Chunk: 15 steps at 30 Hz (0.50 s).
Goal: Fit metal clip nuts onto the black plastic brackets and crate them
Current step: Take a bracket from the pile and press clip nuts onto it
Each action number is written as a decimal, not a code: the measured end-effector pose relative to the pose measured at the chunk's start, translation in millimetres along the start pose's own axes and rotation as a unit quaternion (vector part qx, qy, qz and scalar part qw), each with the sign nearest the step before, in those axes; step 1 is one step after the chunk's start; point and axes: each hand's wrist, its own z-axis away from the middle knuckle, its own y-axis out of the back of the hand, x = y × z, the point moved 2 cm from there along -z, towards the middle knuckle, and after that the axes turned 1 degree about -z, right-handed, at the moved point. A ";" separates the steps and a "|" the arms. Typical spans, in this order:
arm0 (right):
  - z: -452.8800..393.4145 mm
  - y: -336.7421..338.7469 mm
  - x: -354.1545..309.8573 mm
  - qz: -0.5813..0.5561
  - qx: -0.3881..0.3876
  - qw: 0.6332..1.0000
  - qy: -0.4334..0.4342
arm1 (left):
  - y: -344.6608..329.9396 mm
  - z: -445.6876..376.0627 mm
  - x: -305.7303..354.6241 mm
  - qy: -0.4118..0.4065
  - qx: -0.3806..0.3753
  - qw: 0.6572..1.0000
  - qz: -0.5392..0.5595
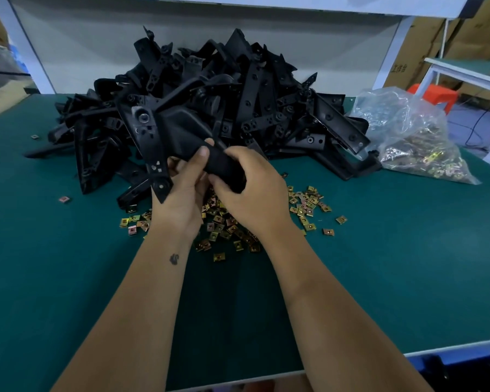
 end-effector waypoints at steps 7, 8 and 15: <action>-10.1 11.5 18.6 0.117 0.050 0.992 -0.017 | -0.9 3.4 -0.2 -0.009 -0.128 0.985 -0.116; -11.4 15.0 22.5 0.130 0.048 0.990 -0.023 | -0.6 2.7 1.3 0.023 -0.116 0.989 -0.088; -5.5 25.2 27.2 0.253 0.094 0.963 0.024 | -0.3 8.8 -0.9 0.165 -0.180 0.965 -0.095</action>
